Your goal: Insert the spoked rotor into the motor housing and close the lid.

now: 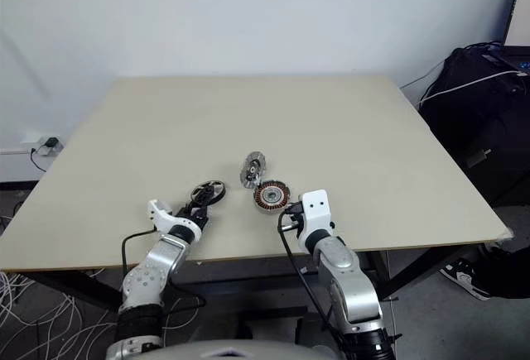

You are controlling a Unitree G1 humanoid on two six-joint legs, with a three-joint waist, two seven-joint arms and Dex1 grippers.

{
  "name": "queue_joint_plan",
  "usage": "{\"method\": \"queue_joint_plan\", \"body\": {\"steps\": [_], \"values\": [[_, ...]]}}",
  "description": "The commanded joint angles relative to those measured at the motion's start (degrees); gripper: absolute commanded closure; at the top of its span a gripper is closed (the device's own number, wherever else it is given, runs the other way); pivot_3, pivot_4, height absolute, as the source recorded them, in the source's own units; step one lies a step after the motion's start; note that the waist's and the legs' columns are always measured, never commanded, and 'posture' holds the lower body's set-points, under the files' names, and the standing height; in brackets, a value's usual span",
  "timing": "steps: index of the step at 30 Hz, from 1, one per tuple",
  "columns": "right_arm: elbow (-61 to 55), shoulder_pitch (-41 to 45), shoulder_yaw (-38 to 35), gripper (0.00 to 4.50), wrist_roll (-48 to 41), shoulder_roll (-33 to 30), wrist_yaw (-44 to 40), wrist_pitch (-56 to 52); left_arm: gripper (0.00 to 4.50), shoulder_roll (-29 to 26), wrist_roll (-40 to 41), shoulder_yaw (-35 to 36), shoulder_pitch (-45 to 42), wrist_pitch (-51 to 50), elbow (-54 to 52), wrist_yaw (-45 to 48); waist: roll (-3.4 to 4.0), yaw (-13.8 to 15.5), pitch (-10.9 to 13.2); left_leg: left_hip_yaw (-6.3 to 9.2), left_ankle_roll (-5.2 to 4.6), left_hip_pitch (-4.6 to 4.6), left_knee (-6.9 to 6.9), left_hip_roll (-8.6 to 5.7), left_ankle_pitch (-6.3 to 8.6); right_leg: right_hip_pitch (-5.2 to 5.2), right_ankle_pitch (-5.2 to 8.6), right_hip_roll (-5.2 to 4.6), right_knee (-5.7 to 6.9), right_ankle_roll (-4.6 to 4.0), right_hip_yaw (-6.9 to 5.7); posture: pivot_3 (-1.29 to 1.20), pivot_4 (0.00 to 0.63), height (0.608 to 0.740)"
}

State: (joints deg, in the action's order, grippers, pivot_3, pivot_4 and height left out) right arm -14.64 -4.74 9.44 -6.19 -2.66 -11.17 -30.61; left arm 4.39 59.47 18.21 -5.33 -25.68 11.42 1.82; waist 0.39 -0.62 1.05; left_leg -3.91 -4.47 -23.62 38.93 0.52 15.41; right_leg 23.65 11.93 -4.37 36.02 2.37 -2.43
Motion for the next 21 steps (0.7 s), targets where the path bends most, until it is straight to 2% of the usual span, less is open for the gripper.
{"method": "queue_joint_plan", "body": {"steps": [1, 10, 11, 18, 21], "values": [[-2.3, 0.6, -0.4, 4.5, -0.6, 0.1, 0.1, 0.4, 0.92, 7.6, 1.2, 0.2, -3.4, 2.1, 0.7, -0.1, -0.01, 0.0, 0.0, 0.0, 0.0, -0.01, 0.0, 0.01, 0.0, 0.01, -0.01, 0.0, 0.0, -0.02, 0.0, 0.0, 0.0, 0.74], [-2.5, 0.6, -0.5, 4.5, -0.6, 0.1, 0.3, 0.3, 3.93, 7.6, 1.6, -0.1, -3.5, 2.4, 1.2, -0.3, -0.07, 0.0, 0.0, -0.01, -0.03, -0.1, 0.0, -0.09, 0.02, 0.03, -0.02, 0.08, -0.08, -0.03, 0.0, 0.0, 0.0, 0.74], [-2.5, 0.6, -0.5, 4.5, -0.6, 0.1, 0.3, 0.3, 4.1, 7.6, 1.6, -0.3, -3.3, 2.4, 1.1, -0.4, -0.07, 0.0, 0.0, -0.01, -0.03, -0.09, 0.0, -0.09, 0.02, 0.02, -0.02, 0.08, -0.08, -0.03, 0.01, 0.0, 0.0, 0.74], [-2.3, 0.6, -0.1, 4.5, -0.6, 0.3, 0.3, 0.4, 4.1, 6.7, 1.0, -1.3, -1.8, 1.5, 0.0, -1.5, -0.07, 0.0, 0.0, -0.01, -0.04, -0.08, 0.0, -0.07, 0.02, 0.03, -0.02, 0.04, -0.07, -0.03, 0.0, 0.0, 0.0, 0.74], [-2.4, 0.4, -0.2, 4.5, -0.6, 0.3, 0.3, 0.4, 4.1, 5.8, 0.9, -2.7, 0.4, 1.2, -3.4, 1.9, -0.07, -0.1, 0.0, -0.01, -0.04, -0.09, 0.0, -0.08, 0.03, 0.02, -0.02, 0.04, -0.07, -0.03, 0.01, 0.0, 0.0, 0.74]]}}
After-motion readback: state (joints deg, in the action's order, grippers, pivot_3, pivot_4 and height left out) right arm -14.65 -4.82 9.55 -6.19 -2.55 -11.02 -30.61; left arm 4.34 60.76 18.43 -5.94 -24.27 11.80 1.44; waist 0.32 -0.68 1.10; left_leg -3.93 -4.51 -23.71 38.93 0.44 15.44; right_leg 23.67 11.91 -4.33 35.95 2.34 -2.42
